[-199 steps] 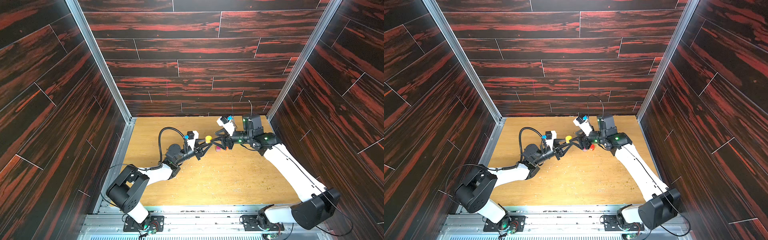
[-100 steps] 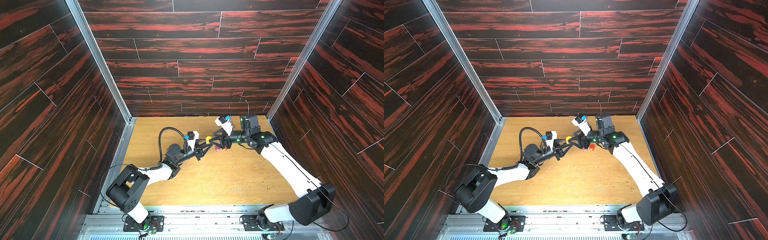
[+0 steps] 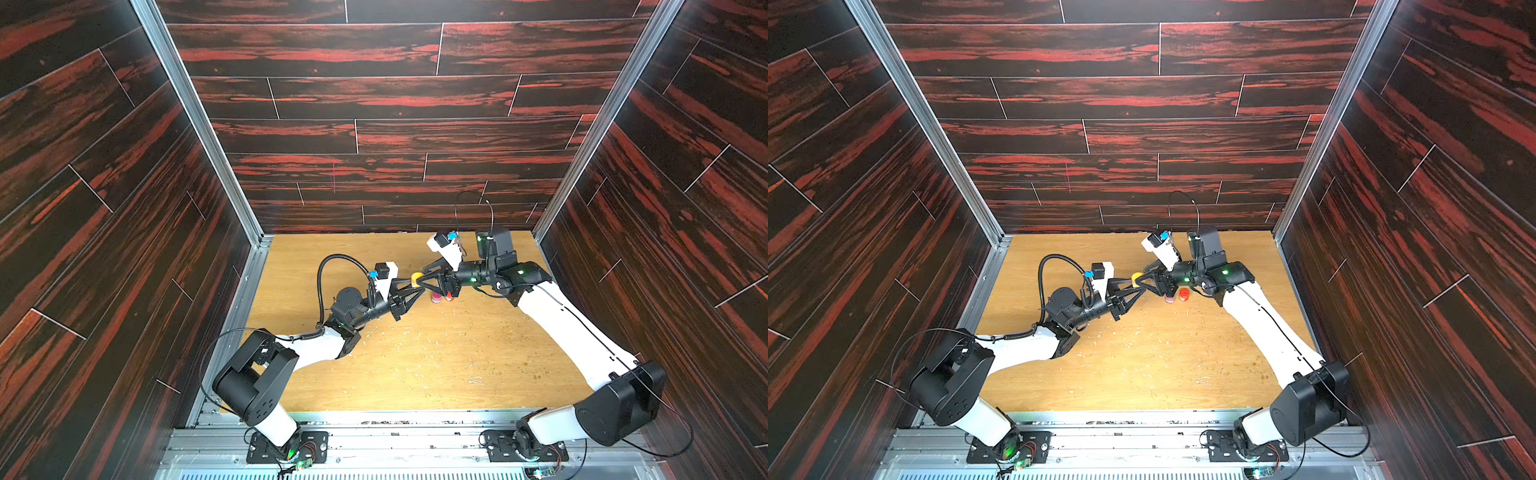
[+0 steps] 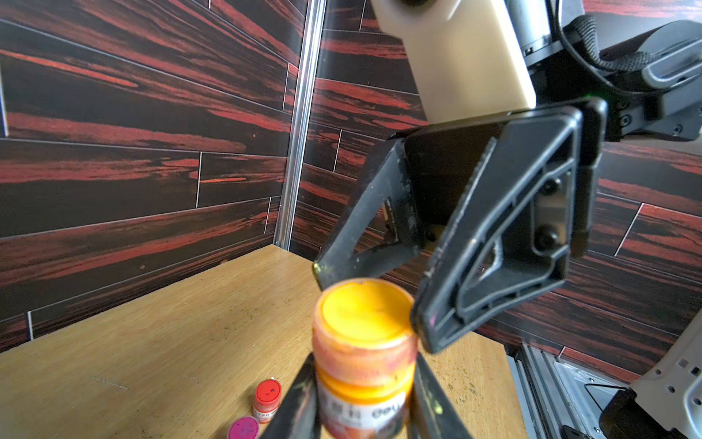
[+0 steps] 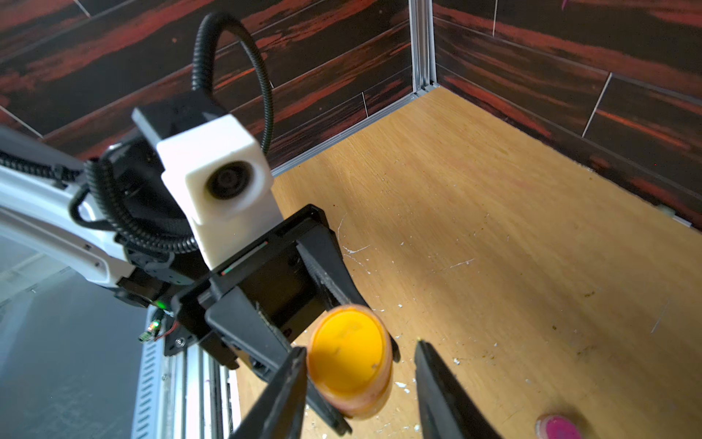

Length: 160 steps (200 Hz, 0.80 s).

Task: Close the paint jar lid
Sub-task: Screw the lid onto the paint jar.

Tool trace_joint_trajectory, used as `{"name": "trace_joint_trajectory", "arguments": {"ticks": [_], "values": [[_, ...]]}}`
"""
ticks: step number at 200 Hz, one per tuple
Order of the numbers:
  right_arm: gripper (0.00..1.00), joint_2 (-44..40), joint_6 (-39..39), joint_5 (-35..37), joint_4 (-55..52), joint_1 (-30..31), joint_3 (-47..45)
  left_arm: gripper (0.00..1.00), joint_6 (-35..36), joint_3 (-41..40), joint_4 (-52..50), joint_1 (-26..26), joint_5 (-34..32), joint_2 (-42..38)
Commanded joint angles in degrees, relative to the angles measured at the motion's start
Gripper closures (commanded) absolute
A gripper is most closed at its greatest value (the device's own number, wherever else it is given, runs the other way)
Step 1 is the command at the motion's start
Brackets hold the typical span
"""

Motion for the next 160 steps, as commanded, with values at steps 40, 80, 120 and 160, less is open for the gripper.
{"name": "trace_joint_trajectory", "arguments": {"ticks": [40, 80, 120, 160], "values": [[0.69, 1.7, 0.9, -0.2, 0.8, 1.0, 1.4, 0.75, 1.2, 2.2, 0.4, 0.2, 0.9, -0.1], [0.73, 2.8, 2.1, 3.3, 1.9, 3.2, 0.3, 0.75, 2.9, 3.5, -1.0, 0.2, -0.3, 0.4], [0.79, 4.5, 10.0, 13.7, 8.0, 7.0, -2.5, 0.75, 8.6, 6.0, -6.4, -0.1, -7.8, 1.0], [0.78, 7.7, 20.8, 34.0, 18.4, 16.4, -4.8, 0.75, 13.1, 11.7, -8.8, -0.7, -17.5, 5.9]]}}
